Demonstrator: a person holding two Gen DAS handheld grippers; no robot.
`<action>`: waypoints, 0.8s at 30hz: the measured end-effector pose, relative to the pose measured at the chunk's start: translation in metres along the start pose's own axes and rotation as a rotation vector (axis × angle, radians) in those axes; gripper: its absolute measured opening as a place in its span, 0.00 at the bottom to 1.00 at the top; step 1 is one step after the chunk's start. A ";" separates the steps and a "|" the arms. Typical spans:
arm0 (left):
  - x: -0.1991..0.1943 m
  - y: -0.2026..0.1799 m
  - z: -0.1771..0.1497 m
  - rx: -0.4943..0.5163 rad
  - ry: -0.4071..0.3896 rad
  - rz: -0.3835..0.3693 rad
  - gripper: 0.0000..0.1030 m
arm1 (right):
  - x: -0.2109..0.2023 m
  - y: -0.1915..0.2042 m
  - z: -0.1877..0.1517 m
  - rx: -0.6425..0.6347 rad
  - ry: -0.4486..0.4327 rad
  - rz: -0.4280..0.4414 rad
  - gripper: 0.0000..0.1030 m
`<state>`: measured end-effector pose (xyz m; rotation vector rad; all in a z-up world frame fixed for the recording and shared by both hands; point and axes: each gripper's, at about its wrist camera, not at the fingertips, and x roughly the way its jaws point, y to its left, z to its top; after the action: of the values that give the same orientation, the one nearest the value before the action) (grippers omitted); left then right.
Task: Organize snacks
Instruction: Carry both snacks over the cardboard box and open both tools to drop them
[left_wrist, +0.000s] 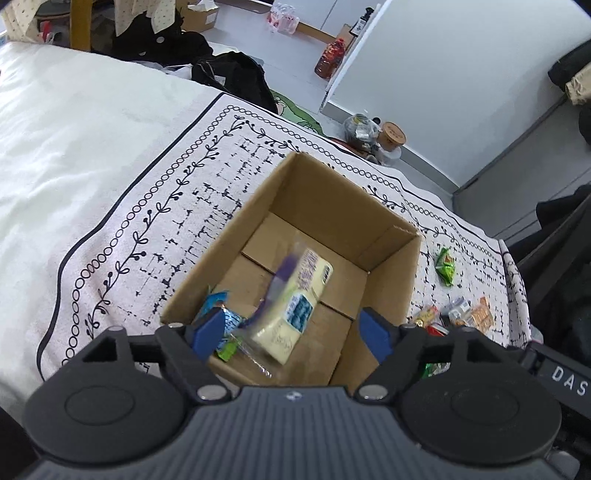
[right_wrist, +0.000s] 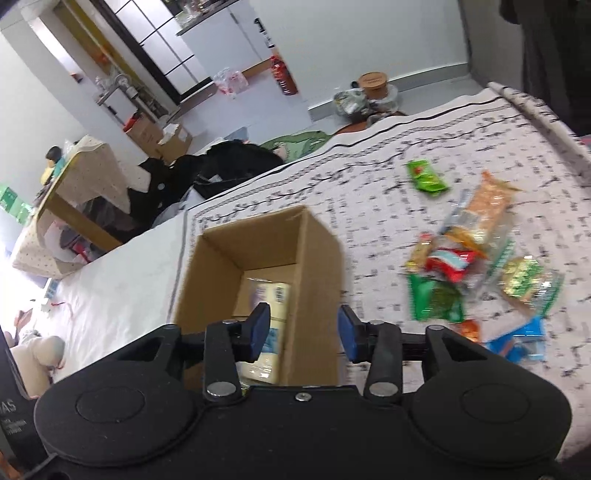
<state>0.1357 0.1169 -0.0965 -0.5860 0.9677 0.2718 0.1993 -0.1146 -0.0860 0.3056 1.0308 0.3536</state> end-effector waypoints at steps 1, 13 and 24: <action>0.000 -0.003 -0.001 0.009 -0.002 0.003 0.77 | -0.001 -0.003 -0.001 0.003 -0.001 -0.010 0.44; -0.007 -0.050 -0.018 0.105 -0.013 -0.030 0.81 | -0.035 -0.075 -0.006 0.098 -0.034 -0.121 0.59; -0.006 -0.099 -0.038 0.199 0.009 -0.081 0.82 | -0.052 -0.130 -0.013 0.195 -0.041 -0.163 0.69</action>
<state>0.1526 0.0144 -0.0741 -0.4428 0.9647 0.0988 0.1825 -0.2531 -0.1049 0.3996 1.0445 0.0997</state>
